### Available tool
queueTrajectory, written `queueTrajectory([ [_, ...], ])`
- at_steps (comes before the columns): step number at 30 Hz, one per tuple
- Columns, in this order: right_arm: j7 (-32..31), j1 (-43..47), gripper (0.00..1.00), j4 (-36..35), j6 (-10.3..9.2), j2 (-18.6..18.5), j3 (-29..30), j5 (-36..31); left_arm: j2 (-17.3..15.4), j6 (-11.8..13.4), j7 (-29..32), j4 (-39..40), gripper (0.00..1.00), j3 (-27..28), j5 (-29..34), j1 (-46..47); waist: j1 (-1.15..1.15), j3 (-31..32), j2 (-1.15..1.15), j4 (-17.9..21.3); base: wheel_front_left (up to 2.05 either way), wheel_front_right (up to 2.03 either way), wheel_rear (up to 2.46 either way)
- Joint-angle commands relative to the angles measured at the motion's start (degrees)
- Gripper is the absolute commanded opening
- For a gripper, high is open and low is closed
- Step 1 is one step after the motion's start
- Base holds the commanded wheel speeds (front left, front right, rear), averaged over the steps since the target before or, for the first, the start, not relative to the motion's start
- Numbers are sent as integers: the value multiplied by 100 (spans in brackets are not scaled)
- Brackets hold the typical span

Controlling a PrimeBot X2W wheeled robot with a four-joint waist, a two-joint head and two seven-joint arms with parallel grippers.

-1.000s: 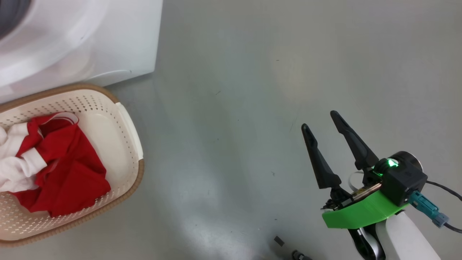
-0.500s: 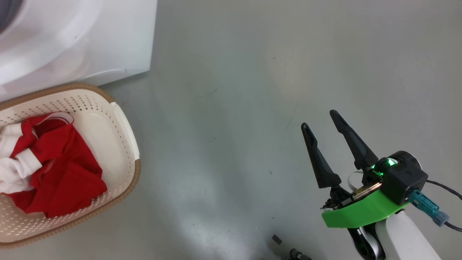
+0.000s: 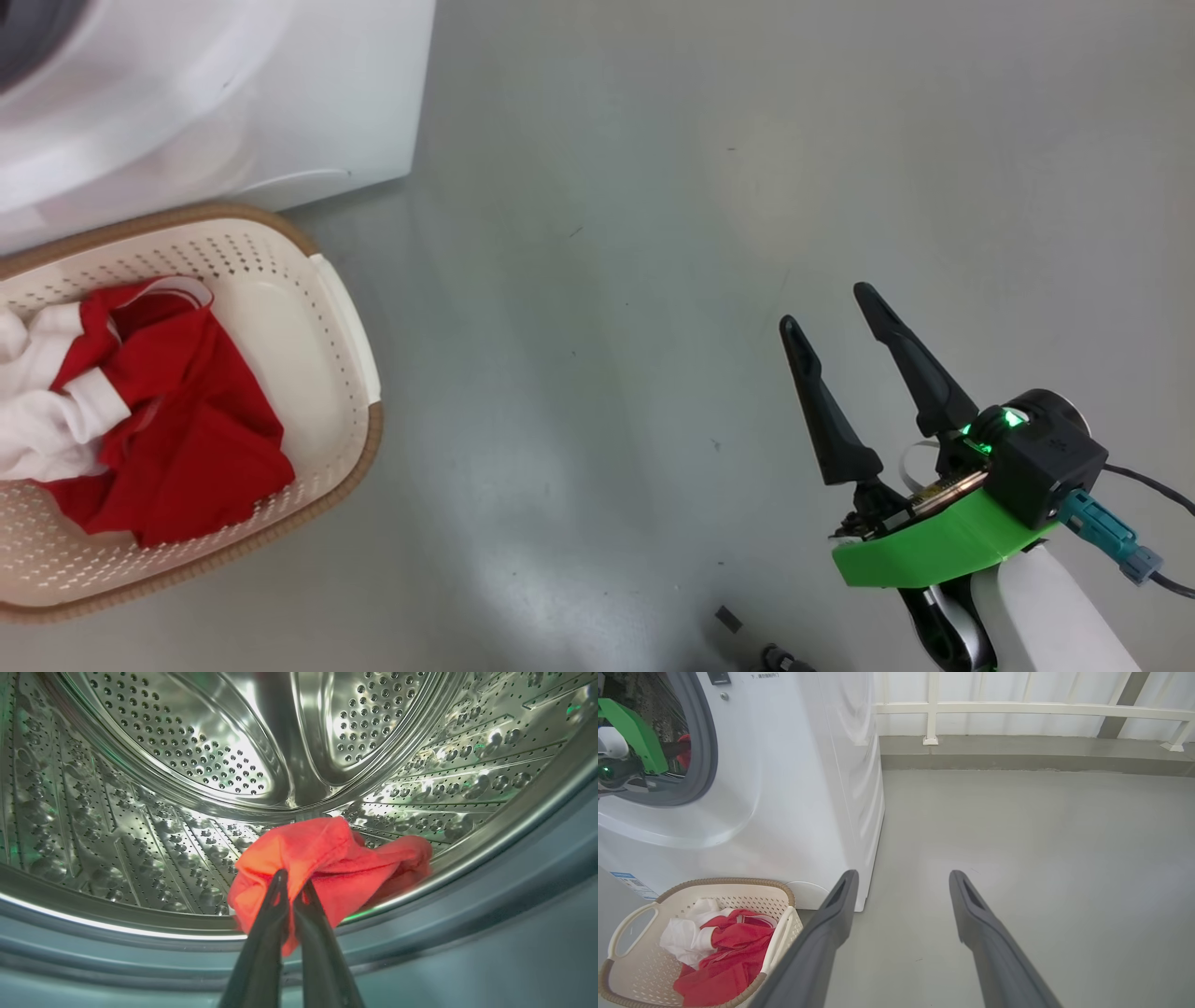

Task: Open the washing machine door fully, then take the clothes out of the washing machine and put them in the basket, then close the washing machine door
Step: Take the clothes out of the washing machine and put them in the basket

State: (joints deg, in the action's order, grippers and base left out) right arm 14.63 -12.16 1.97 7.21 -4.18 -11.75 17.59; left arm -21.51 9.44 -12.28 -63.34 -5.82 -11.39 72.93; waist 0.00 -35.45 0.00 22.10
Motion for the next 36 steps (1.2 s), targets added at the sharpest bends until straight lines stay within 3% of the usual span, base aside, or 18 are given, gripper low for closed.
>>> queueTrajectory([
  [1,37,-36,100,-105,28,-40,-66,25,-203,-73,-91,217,0,64,-36,-160,0,-3,0,-31,0,0,0],
  [20,37,-67,100,-127,28,3,-24,18,-242,-60,-232,1615,0,48,-211,-1246,0,140,0,-285,0,0,0],
  [36,37,31,100,-153,28,-17,85,-56,-94,150,-55,3590,0,193,-593,-2795,0,598,0,-550,0,0,0],
])
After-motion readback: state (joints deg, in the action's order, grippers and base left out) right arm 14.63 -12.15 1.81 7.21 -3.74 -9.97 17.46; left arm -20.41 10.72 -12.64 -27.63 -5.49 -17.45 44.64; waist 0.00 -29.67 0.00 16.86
